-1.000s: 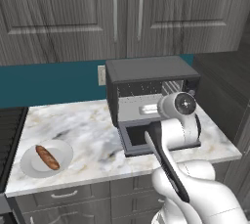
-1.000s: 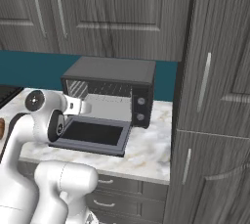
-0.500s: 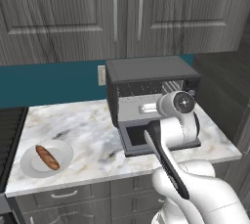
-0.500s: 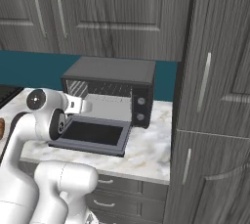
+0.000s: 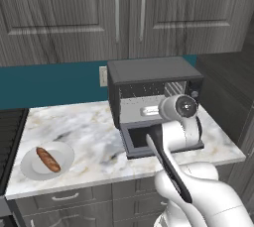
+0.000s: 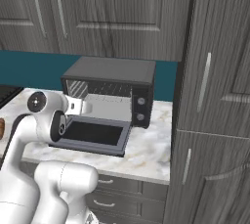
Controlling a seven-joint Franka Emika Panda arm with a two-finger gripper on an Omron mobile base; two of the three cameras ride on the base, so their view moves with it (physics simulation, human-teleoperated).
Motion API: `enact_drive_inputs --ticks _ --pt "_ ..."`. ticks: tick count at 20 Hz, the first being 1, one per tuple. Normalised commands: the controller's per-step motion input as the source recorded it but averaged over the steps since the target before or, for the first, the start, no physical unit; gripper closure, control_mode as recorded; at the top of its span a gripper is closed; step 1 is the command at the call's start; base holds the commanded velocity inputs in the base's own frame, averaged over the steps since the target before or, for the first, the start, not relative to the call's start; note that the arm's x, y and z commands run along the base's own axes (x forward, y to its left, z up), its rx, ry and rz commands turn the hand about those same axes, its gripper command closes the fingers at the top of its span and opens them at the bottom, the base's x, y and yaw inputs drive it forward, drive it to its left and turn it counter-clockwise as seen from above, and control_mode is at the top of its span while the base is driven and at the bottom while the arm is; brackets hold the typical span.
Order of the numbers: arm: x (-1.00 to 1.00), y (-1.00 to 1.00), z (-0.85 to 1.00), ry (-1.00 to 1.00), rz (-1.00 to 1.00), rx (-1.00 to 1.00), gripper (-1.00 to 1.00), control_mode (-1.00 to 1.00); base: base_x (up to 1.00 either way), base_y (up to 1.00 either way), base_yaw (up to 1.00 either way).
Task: Pull the toaster oven rack outwards. Pick up the baguette from the plate and place it on the toaster oven rack. Close the toaster oven door fully and set the temperature to the lowest setting.
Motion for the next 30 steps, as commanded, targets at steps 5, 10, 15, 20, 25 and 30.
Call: enact_drive_inputs --ticks 5,10,15,20,25,30 --pt "0.3 0.0 -0.03 -0.03 0.0 0.0 -1.0 -1.0 0.0 0.0 0.0" --pt "0.54 0.0 0.0 0.0 0.0 0.0 -1.0 -1.0 0.0 0.0 0.0" --pt "0.45 0.0 -0.08 0.0 0.0 0.07 -1.0 -1.0 0.0 0.0 0.0" --pt "0.22 -0.06 -0.06 -0.02 0.0 0.16 -1.0 -1.0 0.0 0.0 0.0" --pt "0.04 -0.17 -0.06 -0.05 0.0 0.16 -1.0 -1.0 0.0 0.0 0.0" --pt "0.01 -0.06 0.0 0.0 0.0 0.0 -1.0 -1.0 0.0 0.0 0.0"
